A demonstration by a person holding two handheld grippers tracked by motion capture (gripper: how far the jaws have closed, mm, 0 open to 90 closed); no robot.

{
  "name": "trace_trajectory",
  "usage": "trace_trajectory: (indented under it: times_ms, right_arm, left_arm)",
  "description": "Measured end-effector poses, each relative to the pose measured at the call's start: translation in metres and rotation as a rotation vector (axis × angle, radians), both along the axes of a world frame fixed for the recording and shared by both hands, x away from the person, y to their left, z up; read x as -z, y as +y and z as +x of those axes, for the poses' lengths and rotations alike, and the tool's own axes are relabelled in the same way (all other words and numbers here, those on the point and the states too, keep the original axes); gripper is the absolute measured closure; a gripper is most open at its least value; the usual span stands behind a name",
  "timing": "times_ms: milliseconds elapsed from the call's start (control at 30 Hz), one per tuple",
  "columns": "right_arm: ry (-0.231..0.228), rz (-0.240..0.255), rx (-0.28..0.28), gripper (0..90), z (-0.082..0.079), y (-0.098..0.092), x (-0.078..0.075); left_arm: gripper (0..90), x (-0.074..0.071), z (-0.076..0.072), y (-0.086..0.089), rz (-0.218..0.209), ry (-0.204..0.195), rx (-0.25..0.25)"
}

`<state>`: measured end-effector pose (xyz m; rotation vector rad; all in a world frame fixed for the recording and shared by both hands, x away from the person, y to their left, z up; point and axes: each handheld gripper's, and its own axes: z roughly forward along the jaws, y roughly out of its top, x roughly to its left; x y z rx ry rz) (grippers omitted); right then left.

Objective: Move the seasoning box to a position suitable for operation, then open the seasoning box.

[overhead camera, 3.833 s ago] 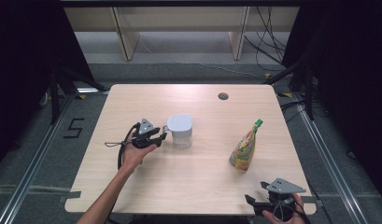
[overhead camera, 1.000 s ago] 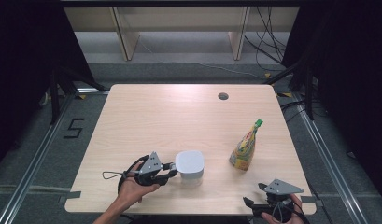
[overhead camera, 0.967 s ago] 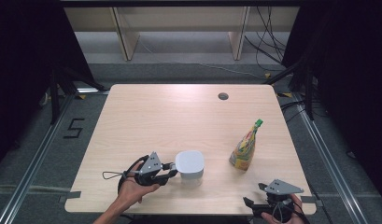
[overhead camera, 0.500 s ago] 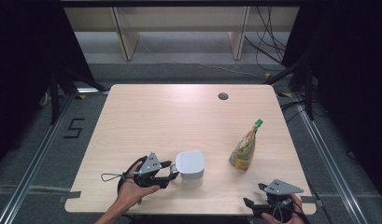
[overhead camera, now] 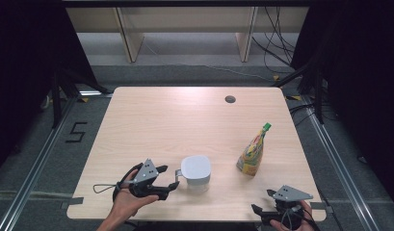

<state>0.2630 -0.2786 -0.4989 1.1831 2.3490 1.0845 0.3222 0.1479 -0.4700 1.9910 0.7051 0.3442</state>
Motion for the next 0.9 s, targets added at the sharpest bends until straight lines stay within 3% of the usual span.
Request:
trace_trajectory:
  times_ms: [100, 400, 467, 567, 667, 733, 767, 800, 833, 900]
  right_arm:
    - [0.018, -0.006, 0.007, 22.3, 0.000, 0.000, 0.000]
    - [0.033, 0.000, 0.020, 21.8, -0.001, 0.001, 0.000]
    - [0.009, 0.004, 0.009, 19.0, -0.001, 0.001, 0.000]
    - [-0.013, 0.016, 0.011, 17.3, 0.000, 0.000, 0.000]
    - [-0.037, 0.033, 0.027, 15.8, 0.000, -0.001, -0.001]
    - [-0.028, 0.046, 0.025, 15.6, 0.000, -0.002, -0.001]
    - [-0.018, 0.055, 0.038, 15.6, -0.001, 0.000, -0.001]
    - [-0.045, 0.059, 0.037, 15.6, 0.001, 0.000, 0.001]
    - [-0.016, 0.056, 0.043, 15.6, 0.002, 0.002, 0.000]
    - [-0.032, 0.048, 0.030, 15.7, 0.004, 0.003, 0.000]
  left_arm:
    - [26.4, -0.007, -0.001, 0.000, -0.037, 0.005, 0.016]
    - [24.8, -0.022, -0.008, -0.003, -0.055, 0.010, 0.016]
    - [26.0, -0.031, -0.009, -0.004, -0.052, -0.034, 0.018]
    - [28.7, -0.038, -0.009, -0.005, -0.064, -0.054, 0.028]
    - [37.7, -0.047, -0.008, -0.006, -0.093, -0.070, 0.046]
    - [46.9, -0.050, -0.008, -0.008, -0.125, -0.056, 0.041]
    - [52.8, -0.051, -0.006, -0.008, -0.131, -0.061, 0.050]
    - [57.3, -0.052, -0.004, -0.008, -0.129, -0.072, 0.051]
    - [66.2, -0.052, 0.000, -0.010, -0.127, -0.084, 0.039]
    - [73.7, -0.052, 0.002, -0.011, -0.126, -0.085, 0.042]
